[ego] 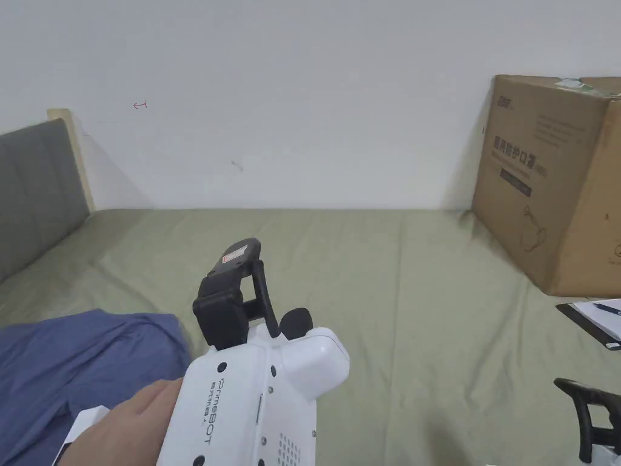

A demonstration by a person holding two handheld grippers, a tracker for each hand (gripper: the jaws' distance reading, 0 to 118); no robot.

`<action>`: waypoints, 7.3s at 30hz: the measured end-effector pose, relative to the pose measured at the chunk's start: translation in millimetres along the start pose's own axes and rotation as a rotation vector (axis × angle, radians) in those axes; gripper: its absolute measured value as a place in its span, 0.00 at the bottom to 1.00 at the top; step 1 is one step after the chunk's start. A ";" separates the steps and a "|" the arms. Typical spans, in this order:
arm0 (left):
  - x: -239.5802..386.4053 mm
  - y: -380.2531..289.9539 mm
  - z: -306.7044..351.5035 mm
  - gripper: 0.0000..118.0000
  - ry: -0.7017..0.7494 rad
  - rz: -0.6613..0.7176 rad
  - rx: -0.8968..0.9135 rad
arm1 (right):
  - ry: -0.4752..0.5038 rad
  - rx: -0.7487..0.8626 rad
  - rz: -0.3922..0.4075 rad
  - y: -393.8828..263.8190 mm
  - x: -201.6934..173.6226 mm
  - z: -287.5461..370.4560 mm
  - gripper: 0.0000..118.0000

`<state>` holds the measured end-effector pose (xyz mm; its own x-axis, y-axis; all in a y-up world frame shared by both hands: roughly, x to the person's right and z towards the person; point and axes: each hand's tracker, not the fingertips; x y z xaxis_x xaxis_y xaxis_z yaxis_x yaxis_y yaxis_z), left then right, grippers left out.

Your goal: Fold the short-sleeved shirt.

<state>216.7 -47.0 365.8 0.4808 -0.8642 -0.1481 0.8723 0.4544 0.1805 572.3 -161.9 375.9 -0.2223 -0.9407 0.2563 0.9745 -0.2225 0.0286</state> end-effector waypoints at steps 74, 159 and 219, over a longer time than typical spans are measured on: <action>-104.1 -83.9 25.5 0.00 0.143 0.945 -0.336 | 0.198 0.220 1.781 -155.3 -108.4 14.2 0.00; -117.9 37.9 -263.9 0.07 -0.800 1.087 -0.476 | 0.084 0.002 1.729 -105.8 -130.4 8.5 0.00; 0.0 -172.0 -215.7 0.00 -0.671 1.174 -0.959 | 0.066 0.162 1.664 -105.5 -99.9 5.1 0.00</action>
<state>85.8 -78.5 125.0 0.9744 0.2055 0.0914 -0.0583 0.6232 -0.7799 491.9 -43.1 352.2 0.9906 -0.1180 0.0693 0.1257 0.9847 -0.1206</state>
